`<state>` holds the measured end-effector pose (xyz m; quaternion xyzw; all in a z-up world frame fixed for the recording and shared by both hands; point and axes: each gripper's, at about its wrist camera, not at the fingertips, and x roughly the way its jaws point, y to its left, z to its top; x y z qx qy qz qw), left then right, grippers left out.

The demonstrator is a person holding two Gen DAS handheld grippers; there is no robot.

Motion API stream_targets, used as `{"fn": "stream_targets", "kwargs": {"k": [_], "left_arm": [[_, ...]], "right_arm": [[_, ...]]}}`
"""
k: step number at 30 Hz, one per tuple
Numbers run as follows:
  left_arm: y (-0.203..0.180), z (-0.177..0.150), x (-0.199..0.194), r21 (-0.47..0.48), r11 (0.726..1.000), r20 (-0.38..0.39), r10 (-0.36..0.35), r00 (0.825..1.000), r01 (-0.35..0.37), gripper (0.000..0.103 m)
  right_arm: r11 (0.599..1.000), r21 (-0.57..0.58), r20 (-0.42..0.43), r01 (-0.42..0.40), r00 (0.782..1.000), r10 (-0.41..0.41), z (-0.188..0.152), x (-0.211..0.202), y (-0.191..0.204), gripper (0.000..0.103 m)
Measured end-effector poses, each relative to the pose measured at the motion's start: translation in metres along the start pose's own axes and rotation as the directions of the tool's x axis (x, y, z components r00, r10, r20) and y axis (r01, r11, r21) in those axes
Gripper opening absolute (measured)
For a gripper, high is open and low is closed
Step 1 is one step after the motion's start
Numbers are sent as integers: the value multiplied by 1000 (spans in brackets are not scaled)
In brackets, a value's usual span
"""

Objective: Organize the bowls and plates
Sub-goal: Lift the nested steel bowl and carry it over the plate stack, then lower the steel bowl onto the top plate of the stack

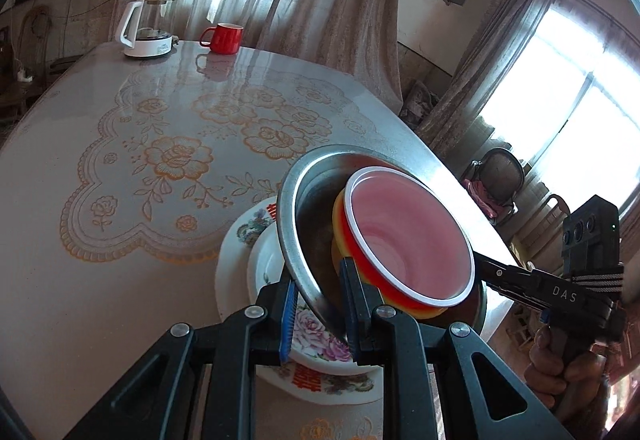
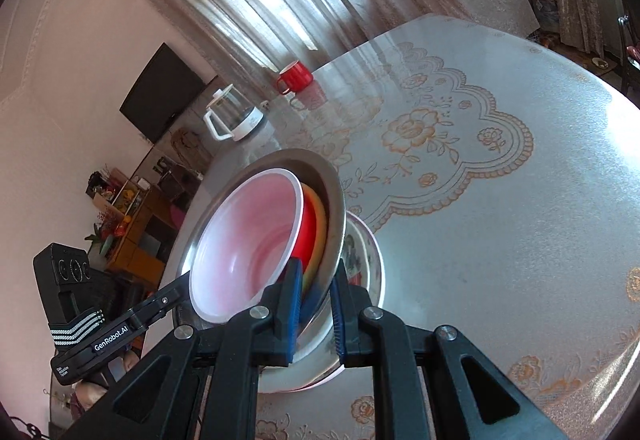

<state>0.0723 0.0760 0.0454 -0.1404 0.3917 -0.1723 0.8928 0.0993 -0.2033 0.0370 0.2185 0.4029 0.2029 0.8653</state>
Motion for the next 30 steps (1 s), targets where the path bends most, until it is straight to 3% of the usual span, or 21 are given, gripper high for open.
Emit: {"fn": "stream_targets", "kwargs": {"k": [6, 11, 18, 30], "left_arm": [[24, -13, 4, -53, 998, -36, 29, 999, -31, 20], [28, -21, 8, -76, 997, -58, 4, 998, -9, 21], [23, -22, 15, -61, 998, -76, -19, 997, 14, 21], [21, -22, 21, -75, 997, -85, -7, 996, 0, 22]], "right_arm": [[999, -45, -55, 25, 998, -27, -8, 29, 17, 13], [992, -100, -56, 82, 995, -88, -11, 35, 24, 13], [990, -64, -103, 127, 986, -133, -13, 42, 6, 13], [984, -83, -79, 161, 983, -167, -12, 43, 9, 14]]}}
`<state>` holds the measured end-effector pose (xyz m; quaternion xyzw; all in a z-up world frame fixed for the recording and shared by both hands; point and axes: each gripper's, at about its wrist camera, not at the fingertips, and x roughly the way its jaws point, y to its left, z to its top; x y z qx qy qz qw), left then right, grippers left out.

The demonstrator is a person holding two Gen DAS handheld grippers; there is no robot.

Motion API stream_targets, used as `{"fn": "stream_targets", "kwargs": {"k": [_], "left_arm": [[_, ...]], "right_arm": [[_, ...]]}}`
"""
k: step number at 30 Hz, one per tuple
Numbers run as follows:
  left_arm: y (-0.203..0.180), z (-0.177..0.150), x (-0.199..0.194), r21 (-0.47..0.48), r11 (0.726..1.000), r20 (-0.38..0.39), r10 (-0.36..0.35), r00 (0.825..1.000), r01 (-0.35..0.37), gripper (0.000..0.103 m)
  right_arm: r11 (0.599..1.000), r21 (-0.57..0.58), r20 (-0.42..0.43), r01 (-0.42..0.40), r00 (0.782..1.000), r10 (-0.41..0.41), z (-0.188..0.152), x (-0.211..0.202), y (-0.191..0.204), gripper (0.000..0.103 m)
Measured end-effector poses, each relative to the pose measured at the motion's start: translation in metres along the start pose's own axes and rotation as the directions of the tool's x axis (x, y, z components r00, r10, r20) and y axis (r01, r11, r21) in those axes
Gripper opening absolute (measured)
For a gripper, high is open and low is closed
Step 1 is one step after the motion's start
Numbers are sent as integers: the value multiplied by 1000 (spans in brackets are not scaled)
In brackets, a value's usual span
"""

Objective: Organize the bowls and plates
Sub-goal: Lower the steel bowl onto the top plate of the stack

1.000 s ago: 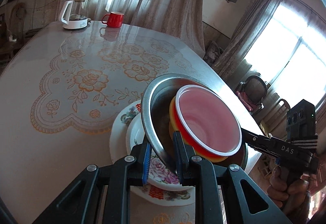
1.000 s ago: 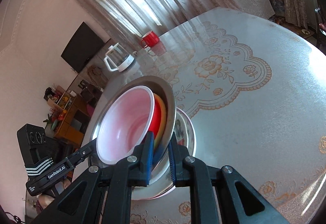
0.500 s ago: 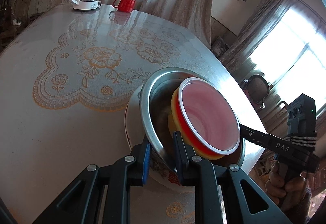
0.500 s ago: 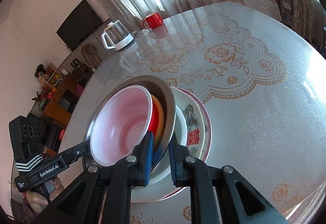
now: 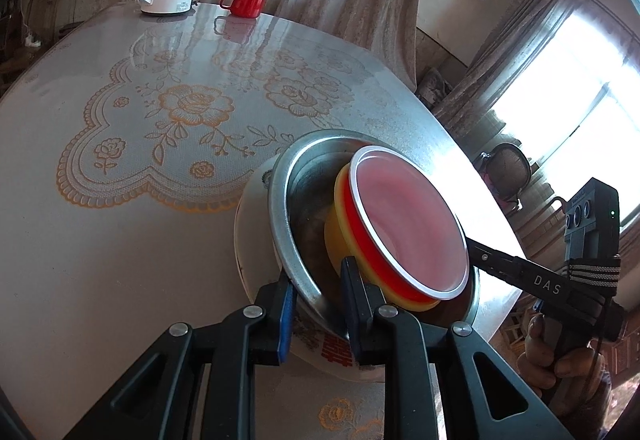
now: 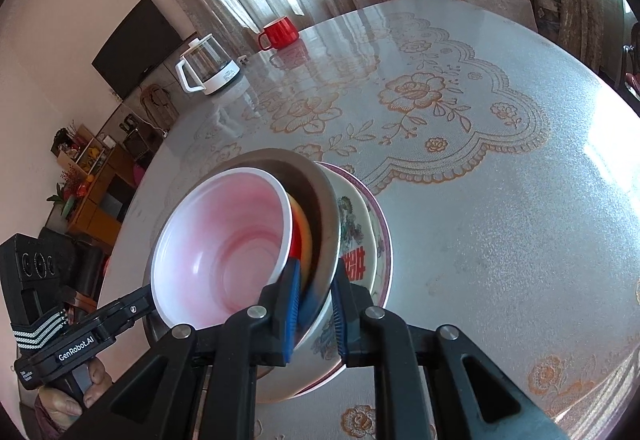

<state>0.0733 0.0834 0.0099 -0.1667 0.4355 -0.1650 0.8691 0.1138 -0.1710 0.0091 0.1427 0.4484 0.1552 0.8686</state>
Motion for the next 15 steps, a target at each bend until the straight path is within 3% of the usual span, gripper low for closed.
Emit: {"fn": "stream_targets", "kwargs": {"k": [5, 9, 15], "left_arm": [[-2, -3, -2, 0, 1000, 5, 7, 1000, -7, 23], [2, -3, -6, -15, 1000, 12, 7, 1000, -7, 28], [12, -5, -17, -51, 999, 43, 3, 999, -1, 30]], "right_arm": [[1000, -3, 9, 4, 1000, -4, -1, -1, 1, 16], [996, 51, 17, -76, 997, 75, -4, -7, -8, 21], [995, 61, 39, -83, 996, 81, -7, -16, -11, 21]]}}
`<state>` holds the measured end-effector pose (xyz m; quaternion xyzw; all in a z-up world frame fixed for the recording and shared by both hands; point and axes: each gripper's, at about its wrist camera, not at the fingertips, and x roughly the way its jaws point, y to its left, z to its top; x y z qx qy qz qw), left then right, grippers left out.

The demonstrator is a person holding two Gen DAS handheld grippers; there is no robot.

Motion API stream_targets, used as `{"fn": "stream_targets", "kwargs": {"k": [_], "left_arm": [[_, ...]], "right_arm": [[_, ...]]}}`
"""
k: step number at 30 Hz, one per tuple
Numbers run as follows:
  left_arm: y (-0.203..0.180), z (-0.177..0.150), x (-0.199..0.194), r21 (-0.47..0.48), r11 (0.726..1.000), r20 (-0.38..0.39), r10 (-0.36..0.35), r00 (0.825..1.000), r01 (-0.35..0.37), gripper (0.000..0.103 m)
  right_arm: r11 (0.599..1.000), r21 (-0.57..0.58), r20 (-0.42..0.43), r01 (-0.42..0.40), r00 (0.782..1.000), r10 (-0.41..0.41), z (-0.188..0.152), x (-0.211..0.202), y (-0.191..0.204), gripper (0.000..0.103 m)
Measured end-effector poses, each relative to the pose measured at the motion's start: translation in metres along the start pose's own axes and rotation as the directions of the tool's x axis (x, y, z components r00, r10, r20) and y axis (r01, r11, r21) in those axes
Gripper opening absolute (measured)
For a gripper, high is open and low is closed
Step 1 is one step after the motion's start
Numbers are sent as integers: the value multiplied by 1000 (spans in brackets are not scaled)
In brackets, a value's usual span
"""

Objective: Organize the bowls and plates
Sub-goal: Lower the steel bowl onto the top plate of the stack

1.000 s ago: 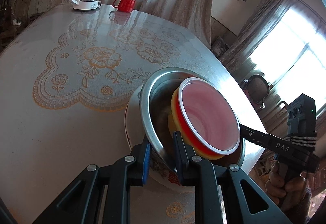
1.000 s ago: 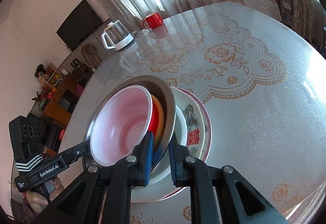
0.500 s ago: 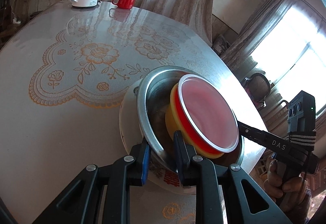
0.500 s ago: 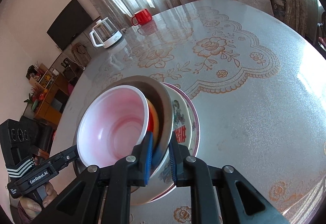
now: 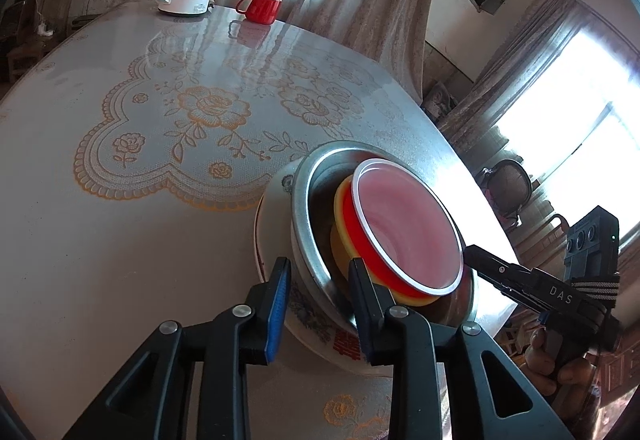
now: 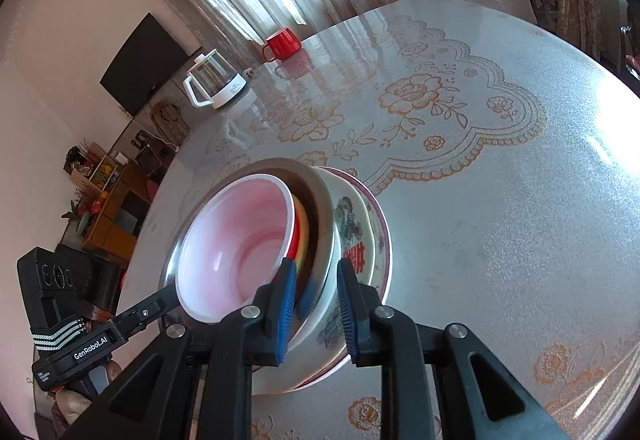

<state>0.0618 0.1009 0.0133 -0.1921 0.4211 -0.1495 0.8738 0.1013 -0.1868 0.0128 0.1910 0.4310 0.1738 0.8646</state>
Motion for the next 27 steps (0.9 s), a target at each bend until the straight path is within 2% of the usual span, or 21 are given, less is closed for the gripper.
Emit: {"fn": "stream_targets", "kwargs": {"k": [3, 5, 7, 15, 27], "left_arm": [[-2, -1, -5, 22, 1000, 19, 17, 1000, -17, 29], [-5, -2, -6, 38, 999, 25, 19, 1000, -20, 23], [-10, -3, -6, 64, 997, 33, 33, 999, -35, 22], [-14, -4, -2, 74, 996, 33, 44, 998, -47, 22], [-20, -6, -3, 83, 993, 41, 80, 996, -83, 23]], "right_arm": [[1000, -30, 0, 1, 1000, -1, -1, -3, 5, 21], [998, -54, -4, 29, 1000, -29, -3, 0, 9, 17], [998, -57, 2, 40, 999, -40, -4, 2, 10, 15], [992, -73, 28, 106, 994, -104, -1, 0, 13, 14], [985, -107, 38, 137, 990, -134, -5, 3, 19, 16]]}}
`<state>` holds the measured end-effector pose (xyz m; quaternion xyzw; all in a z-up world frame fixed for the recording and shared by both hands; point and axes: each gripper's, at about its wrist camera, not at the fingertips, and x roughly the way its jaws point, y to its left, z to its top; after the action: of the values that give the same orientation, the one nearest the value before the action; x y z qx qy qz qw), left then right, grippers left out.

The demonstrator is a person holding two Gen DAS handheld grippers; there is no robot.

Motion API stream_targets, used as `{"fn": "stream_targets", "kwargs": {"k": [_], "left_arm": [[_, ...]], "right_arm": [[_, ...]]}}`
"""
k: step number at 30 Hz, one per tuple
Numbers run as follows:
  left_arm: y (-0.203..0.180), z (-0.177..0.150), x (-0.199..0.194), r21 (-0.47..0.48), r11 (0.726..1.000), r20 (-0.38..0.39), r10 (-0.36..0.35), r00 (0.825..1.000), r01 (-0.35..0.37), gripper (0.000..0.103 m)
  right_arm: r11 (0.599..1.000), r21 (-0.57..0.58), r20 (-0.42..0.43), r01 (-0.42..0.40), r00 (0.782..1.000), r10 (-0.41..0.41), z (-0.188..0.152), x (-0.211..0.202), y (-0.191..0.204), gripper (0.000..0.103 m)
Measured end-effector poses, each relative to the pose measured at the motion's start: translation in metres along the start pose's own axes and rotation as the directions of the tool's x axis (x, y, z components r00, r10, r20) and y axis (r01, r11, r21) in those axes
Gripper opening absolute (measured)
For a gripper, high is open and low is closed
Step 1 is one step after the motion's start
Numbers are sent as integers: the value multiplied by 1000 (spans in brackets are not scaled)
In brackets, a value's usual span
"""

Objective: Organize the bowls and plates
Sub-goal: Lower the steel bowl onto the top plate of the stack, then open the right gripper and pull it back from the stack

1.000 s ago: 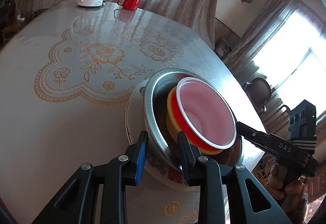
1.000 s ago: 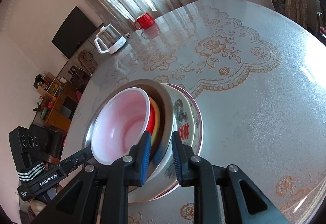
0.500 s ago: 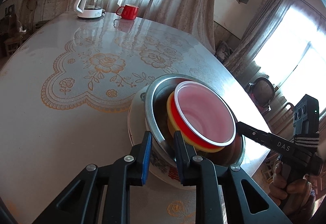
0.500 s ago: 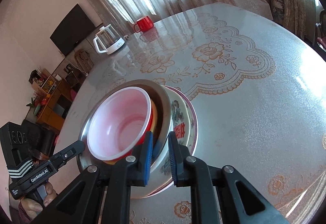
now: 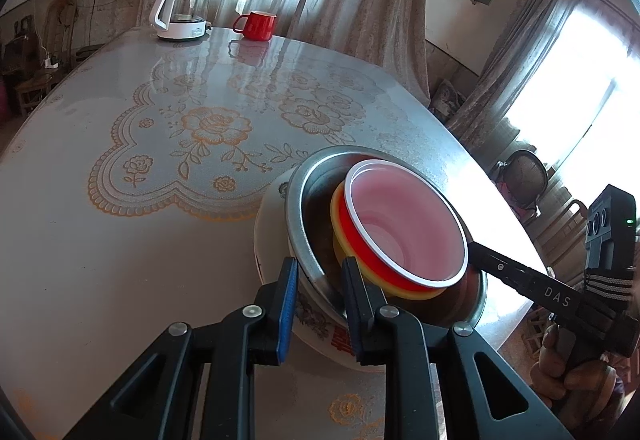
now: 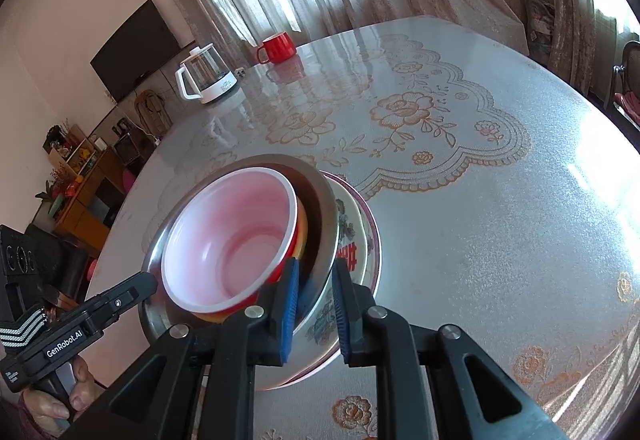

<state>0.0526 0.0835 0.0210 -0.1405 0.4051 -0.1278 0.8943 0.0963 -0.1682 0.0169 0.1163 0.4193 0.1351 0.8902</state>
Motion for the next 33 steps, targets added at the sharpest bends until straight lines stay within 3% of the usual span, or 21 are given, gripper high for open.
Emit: {"fn": "stream_targets", "kwargs": {"k": [12, 20, 26, 28, 33], "left_arm": [[0, -4, -6, 11, 1000, 12, -8, 1000, 8, 23], [20, -4, -30, -45, 998, 73, -35, 997, 38, 23], [43, -14, -36, -82, 996, 78, 25, 997, -19, 26], [49, -19, -31, -92, 995, 63, 51, 997, -45, 26], [55, -27, -23, -104, 992, 42, 79, 996, -74, 27]], "right_arm": [[998, -42, 31, 54, 998, -53, -8, -7, 11, 20], [999, -42, 80, 5, 997, -1, -13, -28, 10, 20], [998, -58, 122, -26, 992, 32, -17, -49, 6, 20], [998, -60, 118, -36, 992, 43, -21, -51, 6, 26], [995, -100, 121, 9, 993, 3, -30, -51, 21, 28]]}}
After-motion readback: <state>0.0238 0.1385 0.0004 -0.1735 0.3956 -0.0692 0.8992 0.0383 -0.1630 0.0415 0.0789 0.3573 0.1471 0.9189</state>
